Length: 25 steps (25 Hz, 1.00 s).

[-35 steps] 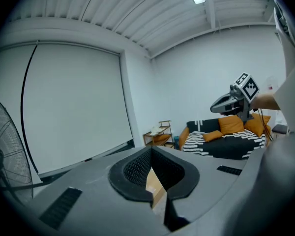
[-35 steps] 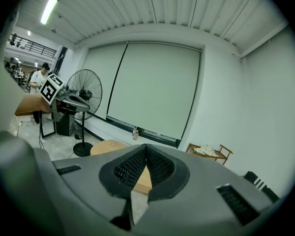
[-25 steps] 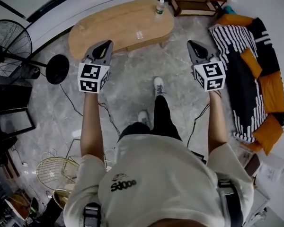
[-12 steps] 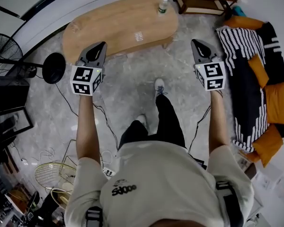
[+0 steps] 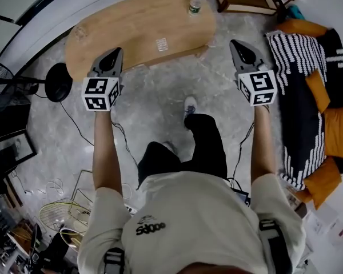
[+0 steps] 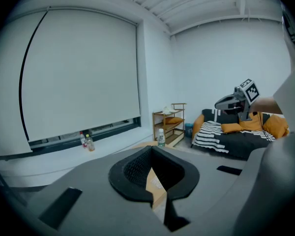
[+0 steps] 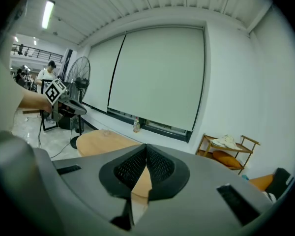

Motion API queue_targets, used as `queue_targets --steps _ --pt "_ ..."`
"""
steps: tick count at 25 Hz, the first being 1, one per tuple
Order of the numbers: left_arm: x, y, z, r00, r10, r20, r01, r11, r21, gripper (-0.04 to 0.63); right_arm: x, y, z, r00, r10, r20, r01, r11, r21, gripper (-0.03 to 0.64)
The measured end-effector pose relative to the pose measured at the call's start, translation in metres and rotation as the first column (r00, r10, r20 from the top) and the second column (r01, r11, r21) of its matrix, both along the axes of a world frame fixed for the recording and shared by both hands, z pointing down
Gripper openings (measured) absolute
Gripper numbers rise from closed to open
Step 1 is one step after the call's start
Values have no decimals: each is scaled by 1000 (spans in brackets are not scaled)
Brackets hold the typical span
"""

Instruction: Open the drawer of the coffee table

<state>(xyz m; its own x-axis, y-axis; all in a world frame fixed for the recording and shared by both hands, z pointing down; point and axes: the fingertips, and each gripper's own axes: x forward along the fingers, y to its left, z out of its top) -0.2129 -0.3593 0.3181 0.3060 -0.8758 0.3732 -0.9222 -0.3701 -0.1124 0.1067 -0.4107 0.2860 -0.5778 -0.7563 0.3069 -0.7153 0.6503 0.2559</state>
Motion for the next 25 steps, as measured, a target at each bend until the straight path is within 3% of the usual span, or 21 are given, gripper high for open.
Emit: queue_targets --steps 8,21,25 --pt "4 -15 80 1000 19 4 -19 999 -35 17 12 -22 79 1000 -11 -3 10 999 -52 6" --pt "-18 -32 241 1000 16 -8 -16 999 32 17 10 -44 246 999 36 27 -35 998 -45 6" --pt "-23 -32 299 999 32 -11 -32 997 71 17 19 -44 309 998 56 -14 -56 998 -21 6"
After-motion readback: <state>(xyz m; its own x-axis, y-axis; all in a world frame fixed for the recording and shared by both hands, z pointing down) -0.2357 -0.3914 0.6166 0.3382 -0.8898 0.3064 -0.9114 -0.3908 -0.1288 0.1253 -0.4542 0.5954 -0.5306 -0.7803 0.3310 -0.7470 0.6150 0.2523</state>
